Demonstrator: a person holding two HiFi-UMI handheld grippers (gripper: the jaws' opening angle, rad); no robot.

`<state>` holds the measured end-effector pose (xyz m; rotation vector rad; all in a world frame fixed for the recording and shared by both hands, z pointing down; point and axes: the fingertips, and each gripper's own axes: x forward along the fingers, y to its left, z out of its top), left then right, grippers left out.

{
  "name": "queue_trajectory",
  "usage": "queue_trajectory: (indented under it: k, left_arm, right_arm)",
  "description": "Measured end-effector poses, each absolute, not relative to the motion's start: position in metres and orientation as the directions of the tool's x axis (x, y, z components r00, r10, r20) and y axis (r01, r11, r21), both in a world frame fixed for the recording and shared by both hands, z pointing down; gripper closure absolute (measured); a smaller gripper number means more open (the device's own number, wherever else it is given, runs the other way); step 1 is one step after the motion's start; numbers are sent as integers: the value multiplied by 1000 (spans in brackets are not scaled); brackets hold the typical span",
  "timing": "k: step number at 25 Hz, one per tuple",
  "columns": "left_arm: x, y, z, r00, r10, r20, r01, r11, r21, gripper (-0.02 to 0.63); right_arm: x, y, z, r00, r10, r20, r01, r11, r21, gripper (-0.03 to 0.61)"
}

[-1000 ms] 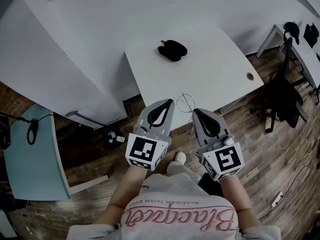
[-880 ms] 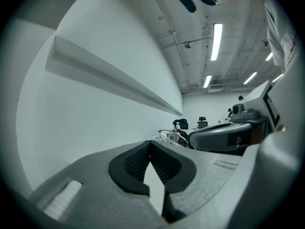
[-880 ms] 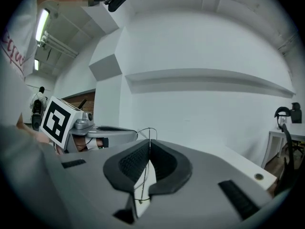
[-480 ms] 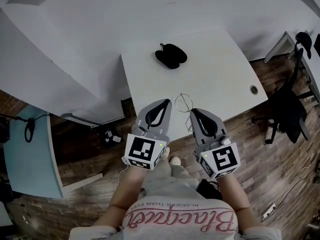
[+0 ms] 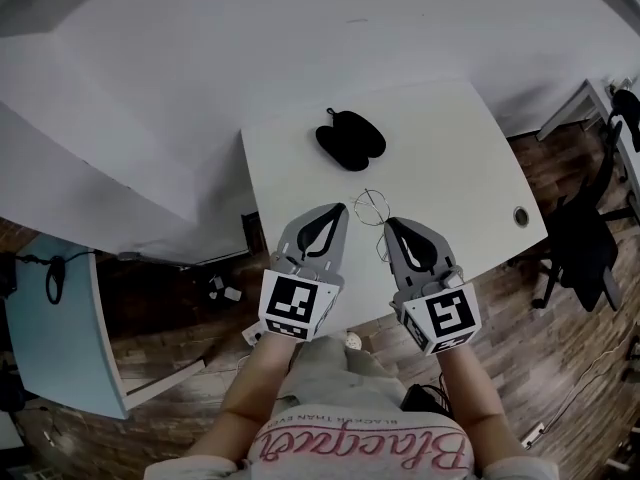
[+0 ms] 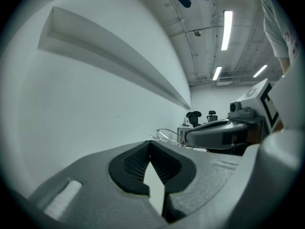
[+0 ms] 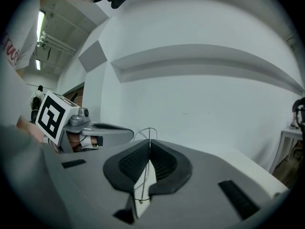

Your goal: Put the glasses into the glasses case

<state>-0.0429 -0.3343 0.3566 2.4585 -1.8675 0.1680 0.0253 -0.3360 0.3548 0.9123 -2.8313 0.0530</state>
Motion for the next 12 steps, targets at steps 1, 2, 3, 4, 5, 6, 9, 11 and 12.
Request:
queue_trajectory:
  k: [1,2,3,4,5,6,9,11,12]
  left_arm:
    - [-47,-344,358,269,-956,120,-961,-274,-33,612]
    - [-51,-355,360,272,-954,123,-960,-278,-38,612]
    - [-56,-365,363,274,-953,127,-959,-281,-41,612]
    - [-61,-374,367,276,-952,132,-958,-283,-41,612]
    - [-65,-383,372,278,-951,137,-958,-285,-39,612]
    - [-69,-392,377,281,-949,143,-957,-289,-34,612]
    - [-81,-415,392,294,-943,158,-953,-301,-22,612]
    - [-90,-432,400,294,-942,162,-953,-301,-21,612]
    - [-94,-440,404,291,-943,163,-954,-298,-19,612]
  right_arm:
    - [19,-347,358,-798,-577,172,-584,812,15,566]
    - [13,-359,361,-797,-578,174,-585,811,13,566]
    - [7,-371,364,-796,-580,176,-587,809,12,566]
    - [1,-383,368,-794,-581,178,-589,808,11,566]
    - [-4,-394,373,-792,-583,182,-591,806,11,566]
    - [-9,-405,378,-788,-585,189,-595,804,9,566]
    - [-26,-438,395,-777,-592,215,-605,796,5,566]
    - [-37,-457,408,-772,-588,241,-602,798,17,566]
    - [-42,-466,413,-772,-587,246,-599,800,31,566]
